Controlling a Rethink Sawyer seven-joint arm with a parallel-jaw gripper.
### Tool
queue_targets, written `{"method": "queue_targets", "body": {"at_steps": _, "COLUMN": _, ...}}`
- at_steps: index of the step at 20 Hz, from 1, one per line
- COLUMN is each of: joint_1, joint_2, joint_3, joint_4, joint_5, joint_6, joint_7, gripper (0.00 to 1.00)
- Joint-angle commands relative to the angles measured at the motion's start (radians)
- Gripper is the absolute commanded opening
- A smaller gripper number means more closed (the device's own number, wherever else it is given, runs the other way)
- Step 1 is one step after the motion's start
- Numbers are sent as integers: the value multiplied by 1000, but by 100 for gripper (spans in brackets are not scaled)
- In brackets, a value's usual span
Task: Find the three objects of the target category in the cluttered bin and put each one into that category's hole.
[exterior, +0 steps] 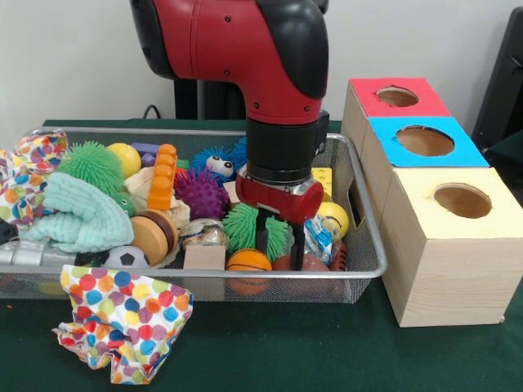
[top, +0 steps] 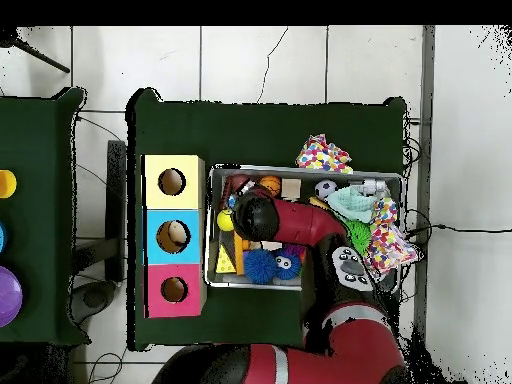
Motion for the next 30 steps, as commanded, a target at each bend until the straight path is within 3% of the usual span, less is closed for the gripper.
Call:
{"method": "queue_targets", "body": {"at_steps": 1, "joint_1": -9, "joint_2": 52, "joint_3": -65, "joint_4": -78, "joint_5": -63, "joint_6": 31, "joint_7": 4, "gripper": 100}}
{"method": "queue_targets", "body": {"at_steps": 4, "joint_1": 7, "joint_2": 50, "joint_3": -109, "joint_4": -83, "joint_5": -63, "joint_6": 18, "joint_7": 20, "gripper": 100}}
{"method": "queue_targets", "body": {"at_steps": 9, "joint_1": 105, "joint_2": 73, "joint_3": -325, "joint_4": -129, "joint_5": -59, "joint_6": 1, "joint_7": 88, "gripper": 100}}
{"method": "queue_targets", "body": {"at_steps": 17, "joint_1": 32, "joint_2": 128, "joint_3": -290, "joint_4": -162, "joint_5": -62, "joint_6": -58, "joint_7": 34, "gripper": 100}}
{"method": "queue_targets", "body": {"at_steps": 23, "joint_1": 34, "joint_2": 153, "joint_3": -295, "joint_4": -171, "joint_5": -54, "joint_6": -71, "joint_7": 46, "gripper": 100}}
{"method": "queue_targets", "body": {"at_steps": 30, "joint_1": 80, "joint_2": 109, "joint_3": -405, "joint_4": -157, "joint_5": -46, "joint_6": 74, "joint_7": 41, "gripper": 100}}
